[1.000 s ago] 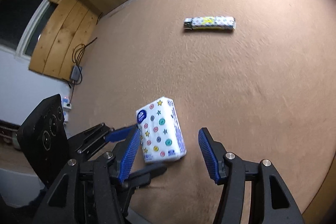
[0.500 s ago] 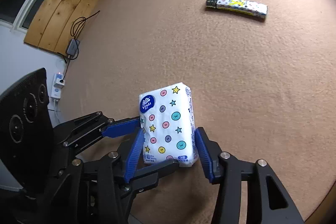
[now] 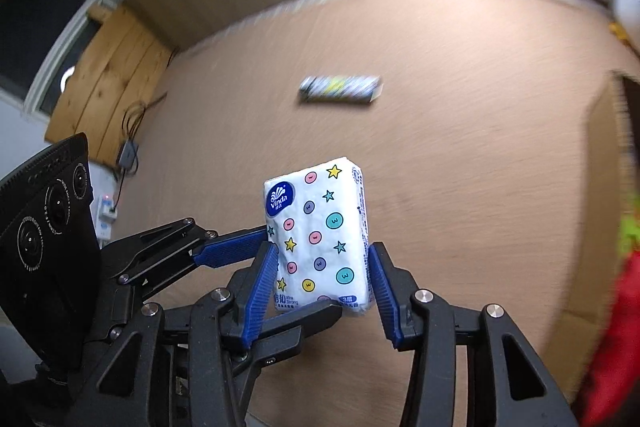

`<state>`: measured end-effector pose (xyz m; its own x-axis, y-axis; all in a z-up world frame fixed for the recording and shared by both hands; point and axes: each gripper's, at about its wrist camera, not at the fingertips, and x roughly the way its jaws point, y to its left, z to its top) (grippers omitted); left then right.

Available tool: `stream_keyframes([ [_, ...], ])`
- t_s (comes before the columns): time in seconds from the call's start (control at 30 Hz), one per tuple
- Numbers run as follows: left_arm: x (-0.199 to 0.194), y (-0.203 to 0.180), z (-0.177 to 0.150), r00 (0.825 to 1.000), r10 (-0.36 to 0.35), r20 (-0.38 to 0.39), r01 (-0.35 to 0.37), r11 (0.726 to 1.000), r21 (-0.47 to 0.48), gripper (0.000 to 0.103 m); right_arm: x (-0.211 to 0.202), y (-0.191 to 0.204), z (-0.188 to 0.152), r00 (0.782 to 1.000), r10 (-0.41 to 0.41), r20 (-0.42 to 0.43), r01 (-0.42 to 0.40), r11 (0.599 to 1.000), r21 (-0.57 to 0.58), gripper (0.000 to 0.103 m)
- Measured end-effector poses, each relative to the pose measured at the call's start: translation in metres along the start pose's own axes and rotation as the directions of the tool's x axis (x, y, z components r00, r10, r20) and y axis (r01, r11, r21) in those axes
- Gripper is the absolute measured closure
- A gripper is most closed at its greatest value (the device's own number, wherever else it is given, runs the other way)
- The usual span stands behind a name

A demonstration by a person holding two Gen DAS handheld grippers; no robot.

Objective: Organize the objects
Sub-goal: 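Carry the tissue packet with both tools into the box and release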

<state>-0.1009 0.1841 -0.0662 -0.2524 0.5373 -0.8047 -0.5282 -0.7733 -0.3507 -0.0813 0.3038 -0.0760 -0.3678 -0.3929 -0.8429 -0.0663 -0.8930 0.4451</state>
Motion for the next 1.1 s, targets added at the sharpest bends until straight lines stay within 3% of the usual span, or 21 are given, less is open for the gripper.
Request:
stream_keyframes([
  [0.3,0.046,-0.082,0.062,0.997,-0.074,-0.004,0.073,0.986,0.149,0.043,-0.077,-0.071,0.001,0.988,-0.077,0.134,0.064,0.993,0.103,0.060],
  [0.63,0.104,-0.148,0.100,0.988,-0.143,-0.062,0.154,0.963,0.223,0.043,-0.116,-0.141,-0.012,0.970,-0.160,0.184,0.117,0.967,0.227,0.060],
  [0.9,0.122,-0.171,0.110,0.987,-0.146,-0.066,0.157,0.957,0.243,0.042,-0.130,-0.175,-0.014,0.960,-0.193,0.205,0.132,0.951,0.279,0.059],
  [1.0,0.123,-0.171,0.109,0.990,-0.121,-0.070,0.135,0.959,0.250,0.031,-0.130,-0.176,-0.016,0.959,-0.201,0.201,0.139,0.949,0.285,0.057],
  [1.1,0.121,-0.165,0.109,0.991,-0.118,-0.065,0.131,0.961,0.243,0.029,-0.129,-0.177,-0.016,0.957,-0.202,0.207,0.135,0.945,0.297,0.049],
])
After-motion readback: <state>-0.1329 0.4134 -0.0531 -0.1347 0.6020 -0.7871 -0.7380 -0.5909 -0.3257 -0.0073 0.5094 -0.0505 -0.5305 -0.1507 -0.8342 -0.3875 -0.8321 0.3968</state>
